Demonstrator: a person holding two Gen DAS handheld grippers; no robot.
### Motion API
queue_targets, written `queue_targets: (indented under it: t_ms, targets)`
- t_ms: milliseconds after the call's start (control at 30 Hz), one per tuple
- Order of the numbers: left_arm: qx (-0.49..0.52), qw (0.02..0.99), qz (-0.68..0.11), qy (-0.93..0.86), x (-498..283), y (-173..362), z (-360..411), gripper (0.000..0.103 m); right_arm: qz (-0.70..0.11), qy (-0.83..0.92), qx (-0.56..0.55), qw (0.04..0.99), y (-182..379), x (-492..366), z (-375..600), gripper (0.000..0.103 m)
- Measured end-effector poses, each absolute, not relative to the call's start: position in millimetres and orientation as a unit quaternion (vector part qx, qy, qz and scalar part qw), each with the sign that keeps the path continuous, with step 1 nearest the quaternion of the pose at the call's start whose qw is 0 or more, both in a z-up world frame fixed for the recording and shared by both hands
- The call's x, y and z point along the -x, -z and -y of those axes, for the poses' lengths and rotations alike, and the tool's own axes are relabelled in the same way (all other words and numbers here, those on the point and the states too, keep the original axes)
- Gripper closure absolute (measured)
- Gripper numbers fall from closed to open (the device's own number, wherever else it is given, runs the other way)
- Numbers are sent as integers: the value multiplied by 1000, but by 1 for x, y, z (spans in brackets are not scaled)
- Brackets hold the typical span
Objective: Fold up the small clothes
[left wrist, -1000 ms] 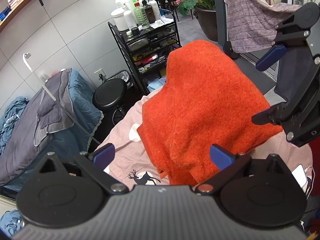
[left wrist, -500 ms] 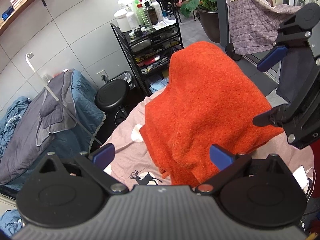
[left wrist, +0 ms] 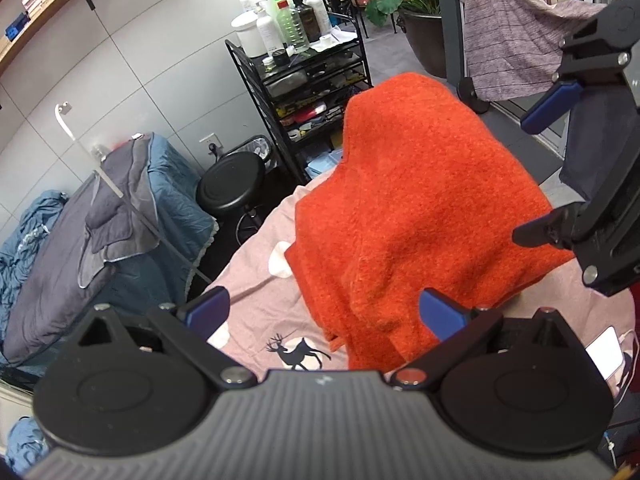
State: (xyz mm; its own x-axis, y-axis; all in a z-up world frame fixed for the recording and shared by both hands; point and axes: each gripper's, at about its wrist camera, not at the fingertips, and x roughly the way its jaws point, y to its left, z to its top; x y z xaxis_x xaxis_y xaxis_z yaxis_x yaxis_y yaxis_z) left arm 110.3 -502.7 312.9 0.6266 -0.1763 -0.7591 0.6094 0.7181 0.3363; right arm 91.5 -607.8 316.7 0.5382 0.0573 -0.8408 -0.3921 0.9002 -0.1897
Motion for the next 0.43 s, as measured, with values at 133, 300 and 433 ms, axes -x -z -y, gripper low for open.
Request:
queue_targets:
  t_ms: [133, 300, 433]
  targets:
    - [-294, 853, -364, 233, -109, -314, 503, 0, -462, -132, 183, 858, -317, -92, 608, 0]
    - [-248, 870, -341, 254, -106, -321, 494, 0, -460, -132, 182, 859, -316, -91, 607, 0]
    - [-256, 877, -329, 240, -103, -322, 495, 0, -458, -129, 178, 861, -317, -92, 607, 0]
